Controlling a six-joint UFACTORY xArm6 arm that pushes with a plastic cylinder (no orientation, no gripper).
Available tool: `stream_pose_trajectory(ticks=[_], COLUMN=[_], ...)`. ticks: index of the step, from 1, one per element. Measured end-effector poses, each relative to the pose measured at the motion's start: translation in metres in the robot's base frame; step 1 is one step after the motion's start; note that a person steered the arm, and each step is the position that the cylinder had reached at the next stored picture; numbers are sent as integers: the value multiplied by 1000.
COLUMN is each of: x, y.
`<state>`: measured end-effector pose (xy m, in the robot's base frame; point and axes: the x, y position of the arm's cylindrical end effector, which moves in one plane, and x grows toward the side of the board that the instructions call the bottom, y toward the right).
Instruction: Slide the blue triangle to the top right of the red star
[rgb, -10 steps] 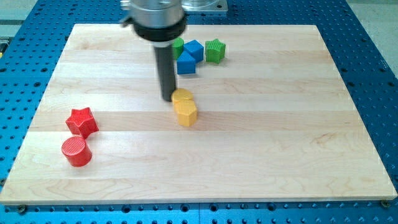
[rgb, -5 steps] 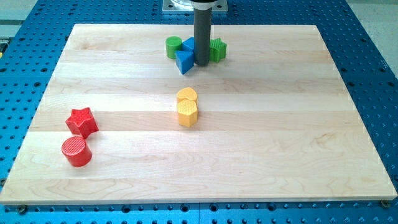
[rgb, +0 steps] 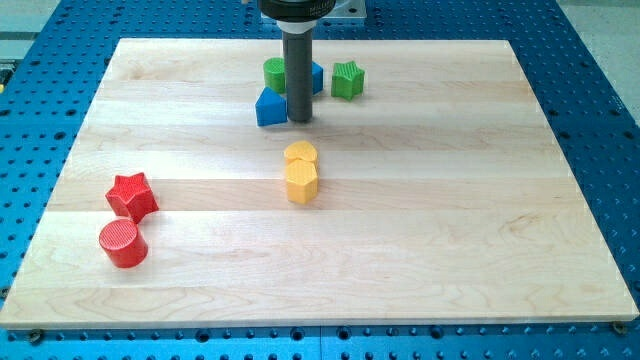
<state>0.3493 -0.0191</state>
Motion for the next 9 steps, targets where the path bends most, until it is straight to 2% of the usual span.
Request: stream_pose_trajectory(ticks=[7,8,9], x=[-9,-6,9], y=[-22,-37,-87])
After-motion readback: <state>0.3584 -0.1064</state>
